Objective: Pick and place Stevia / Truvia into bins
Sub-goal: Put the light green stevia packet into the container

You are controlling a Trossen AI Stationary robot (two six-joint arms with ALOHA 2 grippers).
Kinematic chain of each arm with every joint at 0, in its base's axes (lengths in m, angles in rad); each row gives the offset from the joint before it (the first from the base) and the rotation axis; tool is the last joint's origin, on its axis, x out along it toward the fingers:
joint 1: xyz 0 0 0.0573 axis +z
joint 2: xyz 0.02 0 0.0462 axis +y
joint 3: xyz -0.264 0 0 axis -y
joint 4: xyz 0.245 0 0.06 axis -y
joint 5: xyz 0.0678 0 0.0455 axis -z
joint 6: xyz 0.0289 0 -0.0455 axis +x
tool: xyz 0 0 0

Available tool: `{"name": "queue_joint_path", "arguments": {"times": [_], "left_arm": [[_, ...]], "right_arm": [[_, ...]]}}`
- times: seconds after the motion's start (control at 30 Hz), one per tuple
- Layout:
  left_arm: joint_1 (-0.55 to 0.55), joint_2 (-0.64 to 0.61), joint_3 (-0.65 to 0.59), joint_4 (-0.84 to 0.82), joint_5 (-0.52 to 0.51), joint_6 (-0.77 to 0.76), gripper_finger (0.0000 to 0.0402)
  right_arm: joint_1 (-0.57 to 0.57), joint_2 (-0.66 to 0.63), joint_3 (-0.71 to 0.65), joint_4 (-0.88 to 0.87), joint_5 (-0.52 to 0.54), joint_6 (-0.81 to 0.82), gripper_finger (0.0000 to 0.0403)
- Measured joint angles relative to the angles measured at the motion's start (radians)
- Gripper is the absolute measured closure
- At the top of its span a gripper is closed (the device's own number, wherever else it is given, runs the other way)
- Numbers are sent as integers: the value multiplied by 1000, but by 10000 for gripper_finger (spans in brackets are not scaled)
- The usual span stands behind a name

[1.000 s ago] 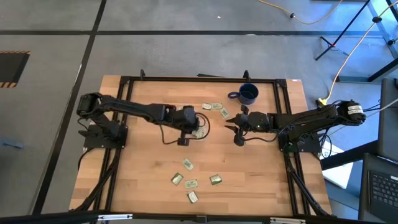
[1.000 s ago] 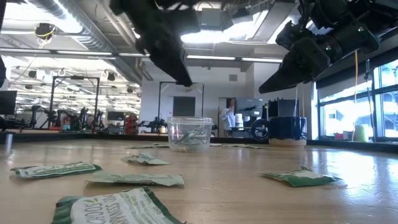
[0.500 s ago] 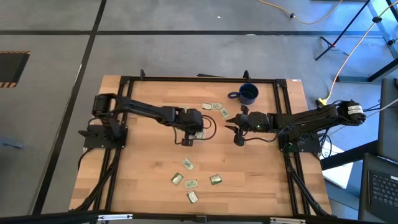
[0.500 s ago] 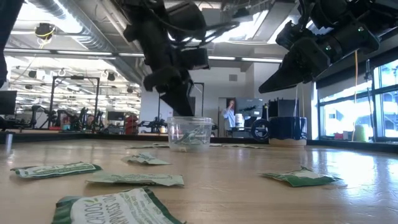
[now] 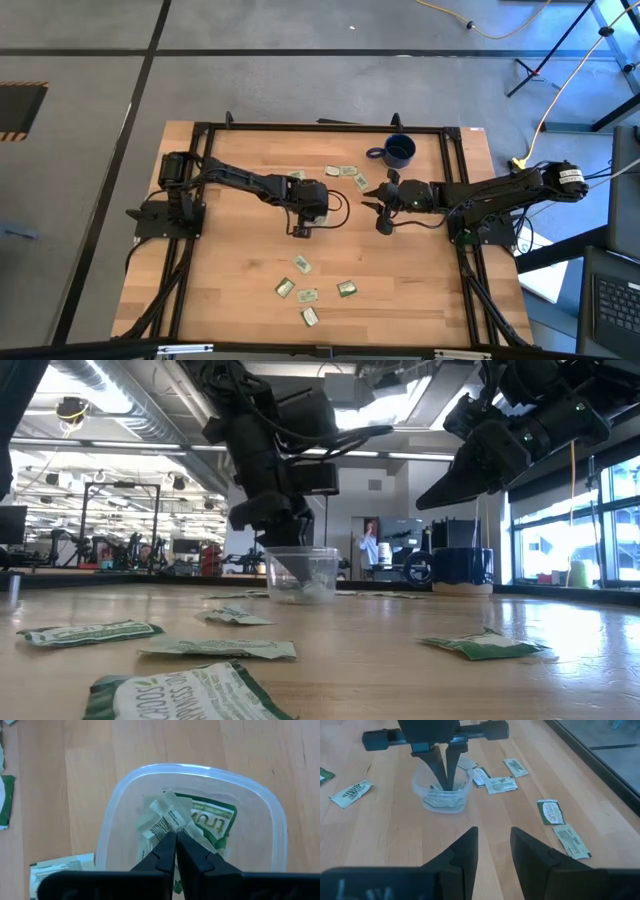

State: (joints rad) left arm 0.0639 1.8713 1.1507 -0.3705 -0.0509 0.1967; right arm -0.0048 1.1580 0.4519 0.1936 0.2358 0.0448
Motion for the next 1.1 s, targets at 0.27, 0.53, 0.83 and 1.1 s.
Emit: {"name": "queue_joint_path", "arguments": {"times": [0.27, 0.53, 0.83, 1.1], "left_arm": [[0, -25, 4, -7, 1, -2, 355], [-13, -126, 56, -85, -2, 3, 328], [-121, -245, 56, -191, 82, 8, 331], [-264, -199, 30, -170, 96, -38, 334]], "right_arm": [[0, 0, 0, 0, 0, 0, 285], [0, 0, 0, -3, 0, 0, 285], [0, 0, 0, -5, 0, 2, 285], [0, 0, 0, -5, 0, 3, 285]]}}
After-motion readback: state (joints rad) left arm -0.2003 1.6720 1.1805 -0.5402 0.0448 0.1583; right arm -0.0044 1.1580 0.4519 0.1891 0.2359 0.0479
